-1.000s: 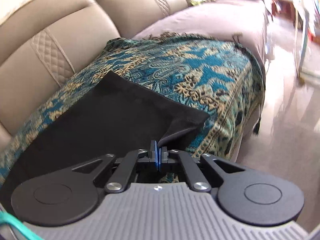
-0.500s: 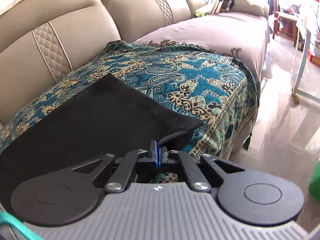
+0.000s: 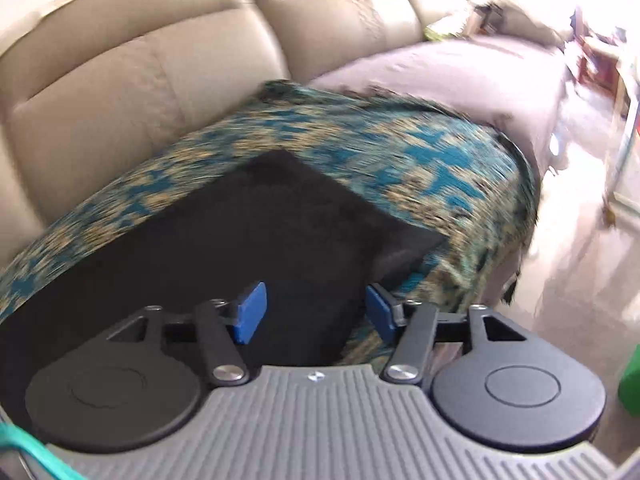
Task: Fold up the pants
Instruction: 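Open both grippers to release the folded pants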
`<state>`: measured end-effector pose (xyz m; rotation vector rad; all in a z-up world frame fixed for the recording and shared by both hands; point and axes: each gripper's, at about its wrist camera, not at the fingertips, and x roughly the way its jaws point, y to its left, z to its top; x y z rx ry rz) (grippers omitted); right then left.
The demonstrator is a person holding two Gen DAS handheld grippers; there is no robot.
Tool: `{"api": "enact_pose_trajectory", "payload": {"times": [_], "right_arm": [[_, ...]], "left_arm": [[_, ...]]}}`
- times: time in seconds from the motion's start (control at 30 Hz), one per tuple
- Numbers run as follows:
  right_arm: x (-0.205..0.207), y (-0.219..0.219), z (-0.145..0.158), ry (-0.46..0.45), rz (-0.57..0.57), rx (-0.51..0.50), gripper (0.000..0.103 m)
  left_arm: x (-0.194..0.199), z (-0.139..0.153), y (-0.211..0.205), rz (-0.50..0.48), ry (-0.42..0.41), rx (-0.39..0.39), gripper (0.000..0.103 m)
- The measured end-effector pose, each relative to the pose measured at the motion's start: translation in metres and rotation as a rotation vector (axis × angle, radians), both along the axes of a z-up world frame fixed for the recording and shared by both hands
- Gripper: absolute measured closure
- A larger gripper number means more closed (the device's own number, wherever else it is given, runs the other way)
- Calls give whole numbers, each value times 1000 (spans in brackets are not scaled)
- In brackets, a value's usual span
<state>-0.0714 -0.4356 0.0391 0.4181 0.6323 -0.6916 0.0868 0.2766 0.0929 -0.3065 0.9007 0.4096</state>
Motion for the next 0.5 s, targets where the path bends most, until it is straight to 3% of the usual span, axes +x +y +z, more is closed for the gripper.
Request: {"api": "enact_pose_trajectory", "payload": {"times": [0.1, 0.2, 0.33, 0.5], "right_arm": [[12, 46, 18, -13, 160, -27, 24], [27, 102, 29, -42, 360, -37, 21], [52, 196, 33, -103, 638, -47, 20], [73, 298, 17, -130, 850, -71, 20]], "left_arm": [[-13, 20, -13, -26, -67, 92, 28], [-24, 36, -33, -85, -156, 145, 25], [-25, 42, -66, -190, -225, 89, 26], [-13, 21, -112, -266, -235, 60, 30]]}}
